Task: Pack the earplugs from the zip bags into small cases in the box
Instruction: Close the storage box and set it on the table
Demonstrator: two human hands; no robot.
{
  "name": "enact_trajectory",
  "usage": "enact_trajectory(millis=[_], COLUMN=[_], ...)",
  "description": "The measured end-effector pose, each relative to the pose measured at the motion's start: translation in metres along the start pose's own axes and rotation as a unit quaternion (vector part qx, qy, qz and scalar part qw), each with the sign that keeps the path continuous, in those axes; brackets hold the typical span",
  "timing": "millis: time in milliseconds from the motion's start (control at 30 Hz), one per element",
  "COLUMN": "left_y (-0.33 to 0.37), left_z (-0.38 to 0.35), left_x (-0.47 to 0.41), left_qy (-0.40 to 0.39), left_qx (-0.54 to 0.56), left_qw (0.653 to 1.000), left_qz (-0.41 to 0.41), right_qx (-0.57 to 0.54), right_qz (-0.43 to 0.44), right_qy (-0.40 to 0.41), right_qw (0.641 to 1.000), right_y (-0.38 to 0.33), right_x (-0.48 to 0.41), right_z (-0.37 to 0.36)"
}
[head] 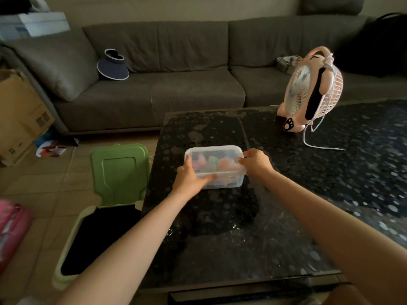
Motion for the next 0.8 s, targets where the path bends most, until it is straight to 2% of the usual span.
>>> enact_trajectory(millis=[33, 167, 233, 300, 500, 800], left_y=[0.002, 0.006, 0.008, 0.009, 0.011, 0.010], left_z=[-0.005, 0.002, 0.005, 0.007, 0.005, 0.004], left_x=[0.006, 0.013, 0.013, 0.013, 0.021, 0.021], left_qy=[0.002, 0.094, 0.110, 0.122, 0.169, 0.174], left_qx=[-0.034, -0.108, -0.129, -0.137, -0.122, -0.113], left_qw=[0.999, 0.986, 0.981, 0.979, 0.972, 0.973], left_qz=[-0.026, -0.084, -0.092, -0.088, -0.106, -0.100], right_qx=[0.019, 0.073, 0.090, 0.101, 0.132, 0.091], right_qz=[0.024, 0.164, 0.191, 0.175, 0.156, 0.133], right_qy=[-0.016, -0.065, -0.111, -0.139, -0.151, -0.181], right_qw=[0.999, 0.982, 0.971, 0.970, 0.967, 0.970], right_y=[-0.006, -0.039, -0.047, -0.048, -0.052, -0.057], right_x=[-0.001, -0.006, -0.012, -0.021, -0.033, -0.035], right_z=[-0.003, -0.025, -0.038, -0.044, -0.050, -0.054])
Point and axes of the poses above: each hand's wrist, its own x-axis away from the middle knuckle, its own z-axis out of the back of the hand, y = z × x, the point moved 8 cm from there along -x, towards the middle knuckle, and after that the axes turned 13 degrees about y, right-handed, at the moved point
